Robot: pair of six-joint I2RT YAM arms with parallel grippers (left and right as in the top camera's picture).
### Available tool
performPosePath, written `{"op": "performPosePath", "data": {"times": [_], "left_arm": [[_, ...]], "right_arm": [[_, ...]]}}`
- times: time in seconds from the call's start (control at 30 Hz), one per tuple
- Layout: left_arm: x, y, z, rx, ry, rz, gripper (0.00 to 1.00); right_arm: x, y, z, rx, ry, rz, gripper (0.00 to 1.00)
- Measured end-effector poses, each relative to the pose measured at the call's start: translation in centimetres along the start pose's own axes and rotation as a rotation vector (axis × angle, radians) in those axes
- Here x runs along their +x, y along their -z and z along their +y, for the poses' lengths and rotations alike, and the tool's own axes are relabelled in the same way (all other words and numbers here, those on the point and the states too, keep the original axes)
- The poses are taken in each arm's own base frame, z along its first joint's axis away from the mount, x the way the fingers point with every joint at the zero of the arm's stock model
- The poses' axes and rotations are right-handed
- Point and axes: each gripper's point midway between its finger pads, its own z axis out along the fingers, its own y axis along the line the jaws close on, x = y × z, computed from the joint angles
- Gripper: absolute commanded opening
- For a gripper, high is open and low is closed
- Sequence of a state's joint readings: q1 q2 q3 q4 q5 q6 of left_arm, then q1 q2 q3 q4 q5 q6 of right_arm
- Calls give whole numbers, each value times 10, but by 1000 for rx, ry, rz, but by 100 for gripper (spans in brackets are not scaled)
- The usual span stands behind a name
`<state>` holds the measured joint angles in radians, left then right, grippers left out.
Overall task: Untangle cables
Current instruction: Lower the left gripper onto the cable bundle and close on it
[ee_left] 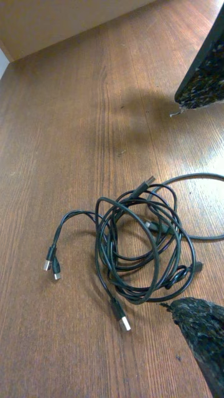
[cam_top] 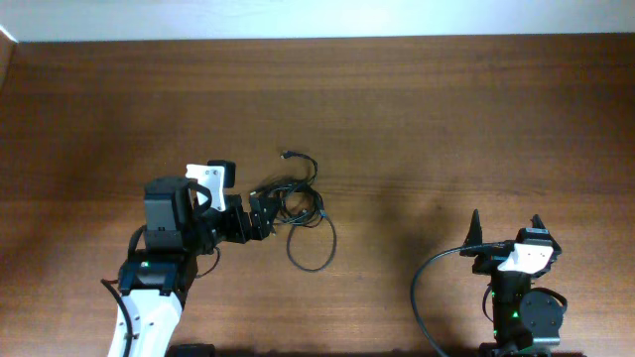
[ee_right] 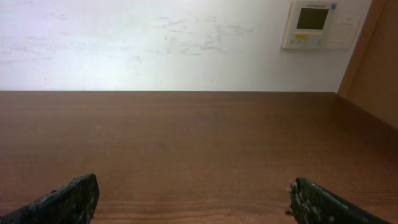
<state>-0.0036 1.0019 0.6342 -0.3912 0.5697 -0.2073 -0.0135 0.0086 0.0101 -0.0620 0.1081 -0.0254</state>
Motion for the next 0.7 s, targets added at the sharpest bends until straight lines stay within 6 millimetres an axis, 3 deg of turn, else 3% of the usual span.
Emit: {"op": "performPosePath", "data": {"times": [0.53, 0.7], "left_arm": [[-6, 0, -20, 104, 119, -9, 99], [4, -7, -51, 157, 47, 45, 99]], "right_arm": [[0, 0, 0, 0, 1, 0, 99], [0, 0, 0, 0, 0, 0, 99]]}}
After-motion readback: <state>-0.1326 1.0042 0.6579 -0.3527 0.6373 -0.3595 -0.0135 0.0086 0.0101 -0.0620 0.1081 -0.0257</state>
